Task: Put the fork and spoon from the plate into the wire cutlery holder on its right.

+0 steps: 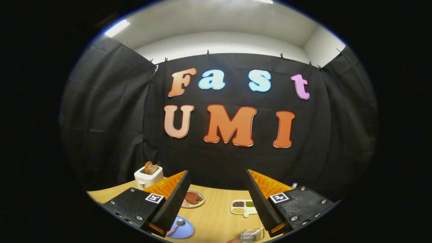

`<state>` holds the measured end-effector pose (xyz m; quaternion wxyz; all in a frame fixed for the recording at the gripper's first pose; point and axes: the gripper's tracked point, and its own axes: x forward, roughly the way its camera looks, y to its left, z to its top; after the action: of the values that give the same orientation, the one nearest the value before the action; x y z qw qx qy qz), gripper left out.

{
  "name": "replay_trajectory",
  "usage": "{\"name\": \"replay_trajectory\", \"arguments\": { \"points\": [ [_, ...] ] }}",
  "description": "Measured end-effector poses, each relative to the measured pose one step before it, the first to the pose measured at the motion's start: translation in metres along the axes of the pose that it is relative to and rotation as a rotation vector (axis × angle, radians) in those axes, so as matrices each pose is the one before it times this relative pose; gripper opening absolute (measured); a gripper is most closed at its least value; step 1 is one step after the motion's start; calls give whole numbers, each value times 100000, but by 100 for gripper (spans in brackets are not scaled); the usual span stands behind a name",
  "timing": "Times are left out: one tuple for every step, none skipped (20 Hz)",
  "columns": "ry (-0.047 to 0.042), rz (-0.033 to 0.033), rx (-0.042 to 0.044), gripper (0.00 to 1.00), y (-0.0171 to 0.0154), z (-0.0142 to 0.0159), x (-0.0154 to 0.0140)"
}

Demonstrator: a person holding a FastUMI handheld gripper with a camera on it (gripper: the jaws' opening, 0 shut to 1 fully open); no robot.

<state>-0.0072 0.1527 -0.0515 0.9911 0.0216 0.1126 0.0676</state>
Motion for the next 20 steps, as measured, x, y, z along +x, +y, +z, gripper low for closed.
{"name": "replay_trajectory", "arguments": {
  "points": [
    [4294,-163,1496,98,924,-1129,449],
    [4989,-296,417,98,746,-1222,533],
    [5311,197,-280,97,790,-1523,692],
    [5530,325,116,97,749,-1388,540],
    [5854,900,920,97,803,-1504,404],
    [6013,1281,1597,97,863,-1525,470],
    [6128,1013,1450,97,1086,-1620,750],
    [5647,657,1046,97,725,-1324,656],
    [5549,-215,390,97,513,-1299,764],
    [5349,-180,-211,98,393,-1065,547],
    [4377,-240,-719,97,569,-1181,424],
    [4409,-92,-1310,97,442,-980,472],
    [4574,297,-1592,97,461,-1024,547],
    [4529,584,-1401,97,461,-1056,561],
    [5476,1097,-1556,96,663,-1373,783],
    [6441,671,-1472,96,540,-1510,476],
    [5875,1023,-1165,96,495,-1328,738],
    [5705,1151,-492,96,357,-1063,815],
    [5781,1618,191,94,395,-1316,916],
    [5001,217,699,94,97,-833,667]
  ]
}}
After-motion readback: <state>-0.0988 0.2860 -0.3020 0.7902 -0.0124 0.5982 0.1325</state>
